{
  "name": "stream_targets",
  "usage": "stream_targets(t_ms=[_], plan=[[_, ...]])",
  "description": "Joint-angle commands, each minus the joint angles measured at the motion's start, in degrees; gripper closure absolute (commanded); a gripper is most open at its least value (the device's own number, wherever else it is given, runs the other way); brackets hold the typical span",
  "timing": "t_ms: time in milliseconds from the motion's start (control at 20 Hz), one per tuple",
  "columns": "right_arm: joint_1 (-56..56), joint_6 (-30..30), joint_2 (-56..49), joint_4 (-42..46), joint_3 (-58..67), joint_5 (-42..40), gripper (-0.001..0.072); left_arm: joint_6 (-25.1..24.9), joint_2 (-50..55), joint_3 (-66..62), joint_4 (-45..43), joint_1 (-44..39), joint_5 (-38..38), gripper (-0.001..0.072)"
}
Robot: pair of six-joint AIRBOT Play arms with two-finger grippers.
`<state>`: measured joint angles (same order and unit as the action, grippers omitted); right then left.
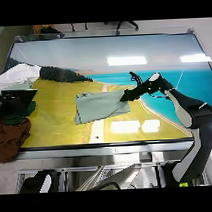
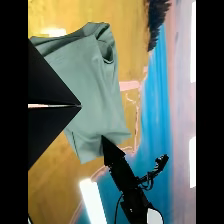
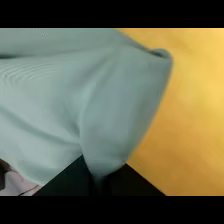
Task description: Fold the shirts.
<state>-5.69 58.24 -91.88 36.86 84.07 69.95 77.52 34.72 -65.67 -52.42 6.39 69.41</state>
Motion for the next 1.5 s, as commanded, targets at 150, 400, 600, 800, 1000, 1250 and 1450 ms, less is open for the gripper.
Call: stream_targets(t_ms=[150, 400, 600, 800, 1000, 1250, 1450], plan=[[6.16, 0.11, 10.01, -2.64, 1.20, -0.22, 0.0698, 0.07, -0.04, 0.00, -0.04, -0.04, -0.09, 0.0690], [27.12, 12.70, 19.91, 14.82, 1.20, 2.23, 0.0699, 0.04, -0.04, 0.00, -0.04, -0.04, -0.15, 0.0690], [44.98, 16.46, 24.35, 23.65, 0.20, 7.43, 0.0699, 0.02, -0.04, 0.00, -0.07, -0.04, -0.48, 0.0689], [58.18, 18.58, 29.75, 24.24, -10.67, 4.70, 0.0699, 0.00, -0.04, 0.00, -0.07, -0.04, -2.08, 0.0689], [66.01, 25.57, 37.24, 31.87, -26.12, 0.35, 0.0699, -0.57, -0.04, 0.00, -0.04, -0.04, -2.47, 0.0689], [67.95, 25.51, 41.53, 33.44, -37.00, -0.26, 0.0699, -1.60, 3.17, -0.02, 0.11, -0.04, -3.30, 0.0689], [67.95, 28.06, 45.35, 33.35, -37.24, 1.09, 0.0699, -5.75, 9.29, -0.02, 6.40, -0.04, -1.42, 0.0690]])
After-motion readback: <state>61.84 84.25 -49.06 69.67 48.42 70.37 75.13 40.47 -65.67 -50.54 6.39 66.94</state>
